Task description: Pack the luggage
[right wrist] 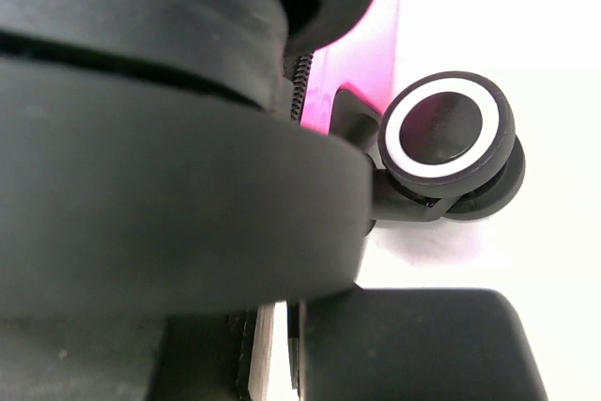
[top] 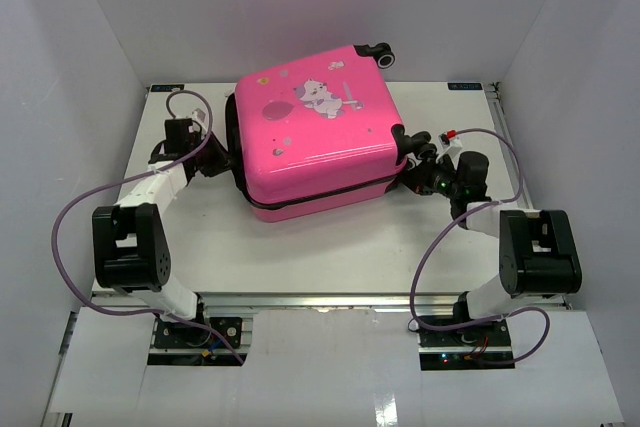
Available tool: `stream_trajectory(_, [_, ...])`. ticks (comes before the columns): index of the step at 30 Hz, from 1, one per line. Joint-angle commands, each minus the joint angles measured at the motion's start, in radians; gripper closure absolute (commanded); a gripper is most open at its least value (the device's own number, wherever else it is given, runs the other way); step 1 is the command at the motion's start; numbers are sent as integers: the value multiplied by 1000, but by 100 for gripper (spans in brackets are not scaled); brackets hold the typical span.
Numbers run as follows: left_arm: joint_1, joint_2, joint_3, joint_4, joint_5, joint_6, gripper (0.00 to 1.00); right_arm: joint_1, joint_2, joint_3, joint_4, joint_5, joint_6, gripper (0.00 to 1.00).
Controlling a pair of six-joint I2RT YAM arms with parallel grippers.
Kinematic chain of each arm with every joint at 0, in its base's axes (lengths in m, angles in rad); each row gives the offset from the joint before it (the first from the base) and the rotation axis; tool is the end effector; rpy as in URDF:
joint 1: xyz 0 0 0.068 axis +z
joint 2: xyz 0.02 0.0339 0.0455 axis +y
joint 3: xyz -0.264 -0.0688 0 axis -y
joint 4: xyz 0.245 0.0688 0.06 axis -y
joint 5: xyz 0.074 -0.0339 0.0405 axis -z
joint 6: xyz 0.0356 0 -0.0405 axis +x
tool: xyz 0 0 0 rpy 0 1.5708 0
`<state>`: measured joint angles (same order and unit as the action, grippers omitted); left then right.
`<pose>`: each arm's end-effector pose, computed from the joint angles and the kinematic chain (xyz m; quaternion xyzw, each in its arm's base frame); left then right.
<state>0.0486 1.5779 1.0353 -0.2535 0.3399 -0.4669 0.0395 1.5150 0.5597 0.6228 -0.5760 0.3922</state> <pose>0.3381 0.0046 0.2255 -0.1708 0.8987 -0.2305 0.3317 0.2929 0.0310 0.1778 -0.0253 0.7976 0.3451 0.4940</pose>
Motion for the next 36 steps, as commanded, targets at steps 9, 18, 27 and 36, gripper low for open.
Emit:
stream_trajectory(9, [145, 11, 121, 155, -41, 120, 100, -141, 73, 153, 175, 64, 130, 92])
stream_trajectory(18, [155, -11, 109, 175, -32, 122, 100, -178, 221, 206, 267, -72, 220, 92])
stream_trajectory(27, [167, -8, 112, 165, -71, 135, 100, -253, 302, 276, 279, -154, 308, 92])
stream_trajectory(36, [174, -77, 162, 148, 56, 106, 38, -192, 229, 288, 107, -118, 145, 92])
